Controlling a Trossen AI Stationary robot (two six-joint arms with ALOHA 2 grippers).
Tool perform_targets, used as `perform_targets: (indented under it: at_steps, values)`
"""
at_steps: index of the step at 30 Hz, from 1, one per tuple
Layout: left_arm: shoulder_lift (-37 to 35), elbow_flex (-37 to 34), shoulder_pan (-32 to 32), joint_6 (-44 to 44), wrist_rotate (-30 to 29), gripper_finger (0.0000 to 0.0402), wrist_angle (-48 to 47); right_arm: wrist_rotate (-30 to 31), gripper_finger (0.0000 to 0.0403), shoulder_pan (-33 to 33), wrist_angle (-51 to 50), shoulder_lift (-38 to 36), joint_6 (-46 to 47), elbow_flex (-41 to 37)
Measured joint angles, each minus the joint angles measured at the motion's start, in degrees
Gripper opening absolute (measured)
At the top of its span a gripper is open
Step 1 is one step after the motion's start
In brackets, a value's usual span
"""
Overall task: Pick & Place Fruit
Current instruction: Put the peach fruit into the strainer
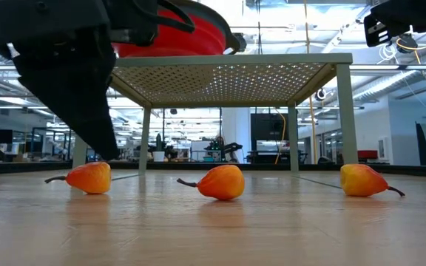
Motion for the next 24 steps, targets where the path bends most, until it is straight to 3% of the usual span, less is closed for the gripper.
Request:
perform_targets:
  at_steps: [13,24]
  values:
    - [4.42,0.09,0.69,-0.61,4.27,0.0186,0.75,0.00,0.0004,0.00,0.00,0.01,-0.01,0.00]
    - [4.50,0.09,-1.00,-8.11,6.89,0.0113,3.89,0.01,0.0004,0.02,0.02,0.01,-0.02,0.00]
